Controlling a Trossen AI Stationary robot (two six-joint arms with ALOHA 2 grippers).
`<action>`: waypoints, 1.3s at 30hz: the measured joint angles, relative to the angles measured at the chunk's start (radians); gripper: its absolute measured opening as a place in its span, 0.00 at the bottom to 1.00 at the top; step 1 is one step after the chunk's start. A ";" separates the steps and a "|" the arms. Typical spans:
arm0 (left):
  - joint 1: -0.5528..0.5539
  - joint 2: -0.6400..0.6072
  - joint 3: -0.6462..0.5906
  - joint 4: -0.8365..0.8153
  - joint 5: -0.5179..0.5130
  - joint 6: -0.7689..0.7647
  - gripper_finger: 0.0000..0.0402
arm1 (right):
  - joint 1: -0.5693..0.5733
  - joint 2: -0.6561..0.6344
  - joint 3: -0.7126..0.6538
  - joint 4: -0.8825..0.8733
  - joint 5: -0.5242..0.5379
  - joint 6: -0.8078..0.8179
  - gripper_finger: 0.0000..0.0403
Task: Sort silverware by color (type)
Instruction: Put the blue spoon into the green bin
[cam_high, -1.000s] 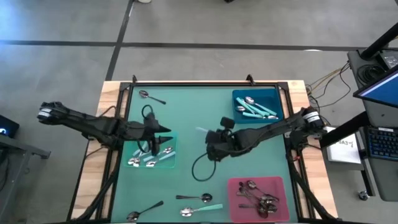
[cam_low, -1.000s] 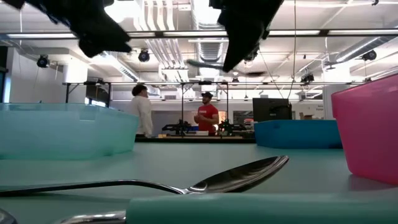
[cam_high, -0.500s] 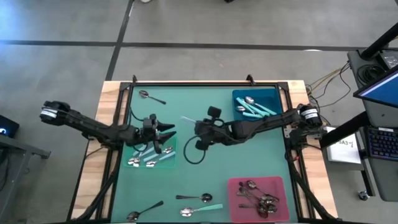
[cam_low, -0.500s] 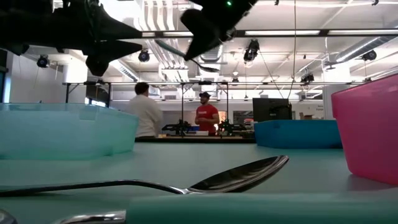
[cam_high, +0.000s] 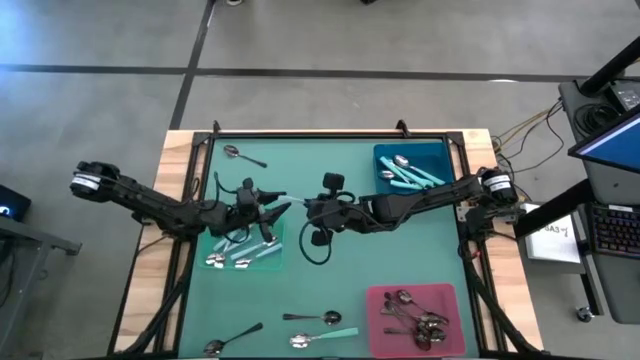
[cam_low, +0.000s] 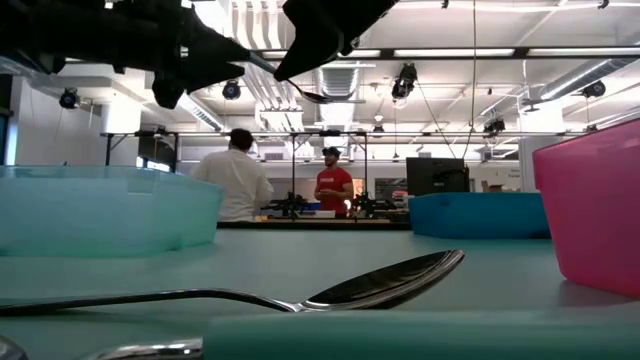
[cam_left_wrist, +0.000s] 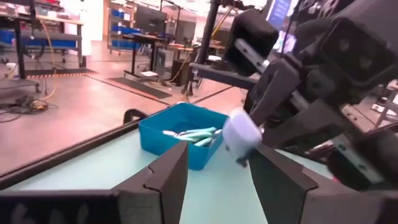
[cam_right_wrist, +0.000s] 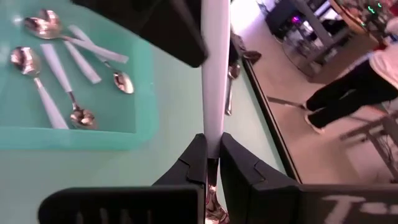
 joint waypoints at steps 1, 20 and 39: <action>0.000 0.000 0.004 0.001 0.000 0.001 0.38 | 0.002 0.000 0.000 0.003 -0.008 -0.008 0.03; -0.002 0.033 0.049 0.003 0.026 -0.044 0.06 | 0.011 0.001 0.000 0.042 -0.018 -0.064 0.04; -0.003 -0.175 0.047 -0.503 0.035 -0.243 0.05 | 0.014 -0.066 0.001 -0.277 -0.028 0.357 0.44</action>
